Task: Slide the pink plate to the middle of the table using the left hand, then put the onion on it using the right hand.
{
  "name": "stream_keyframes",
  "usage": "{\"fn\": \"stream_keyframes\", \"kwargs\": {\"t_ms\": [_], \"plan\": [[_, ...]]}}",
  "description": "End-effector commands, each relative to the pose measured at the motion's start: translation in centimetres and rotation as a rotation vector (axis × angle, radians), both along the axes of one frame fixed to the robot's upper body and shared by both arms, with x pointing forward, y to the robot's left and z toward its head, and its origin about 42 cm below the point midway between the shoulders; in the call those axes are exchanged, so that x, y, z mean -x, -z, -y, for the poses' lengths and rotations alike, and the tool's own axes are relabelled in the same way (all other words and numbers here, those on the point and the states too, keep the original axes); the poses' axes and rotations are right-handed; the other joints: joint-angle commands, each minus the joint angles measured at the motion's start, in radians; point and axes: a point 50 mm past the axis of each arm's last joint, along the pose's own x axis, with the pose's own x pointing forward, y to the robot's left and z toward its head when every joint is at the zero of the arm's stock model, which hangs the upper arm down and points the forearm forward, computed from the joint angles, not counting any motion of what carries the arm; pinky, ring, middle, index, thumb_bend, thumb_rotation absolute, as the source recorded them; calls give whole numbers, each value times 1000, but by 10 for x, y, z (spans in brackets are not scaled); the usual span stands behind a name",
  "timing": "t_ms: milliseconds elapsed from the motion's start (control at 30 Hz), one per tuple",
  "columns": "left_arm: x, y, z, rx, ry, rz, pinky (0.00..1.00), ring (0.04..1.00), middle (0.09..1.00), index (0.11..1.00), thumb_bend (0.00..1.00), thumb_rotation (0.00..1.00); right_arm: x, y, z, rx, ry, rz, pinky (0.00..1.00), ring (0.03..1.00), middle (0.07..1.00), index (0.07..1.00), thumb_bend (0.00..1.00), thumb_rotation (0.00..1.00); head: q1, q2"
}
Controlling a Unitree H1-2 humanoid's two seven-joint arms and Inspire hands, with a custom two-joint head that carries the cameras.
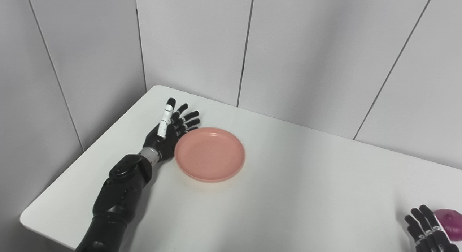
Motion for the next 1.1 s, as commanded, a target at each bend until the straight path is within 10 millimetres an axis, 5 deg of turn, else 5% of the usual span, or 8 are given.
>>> {"fn": "stream_keyframes", "kwargs": {"t_ms": [0,233,633,1067], "plan": [[-7,-14,14,13,47,37,897,879,871,982,881,913,32,45,-23,-95,9,-132,974,929,930,942,960,880,-3,0],[-10,-13,44,66,63,29,893,874,862,968,835,957,31,44,-32,-99,3,-124,970,925,927,937,935,875,-53,5],[6,16,97,148,154,-31,940,896,883,1000,835,955,32,33,-67,-105,-6,-107,981,929,926,930,873,890,-197,40],[20,17,141,175,263,-82,901,871,853,977,836,916,26,20,-104,-85,18,-105,979,944,931,933,893,902,-308,71]]}}
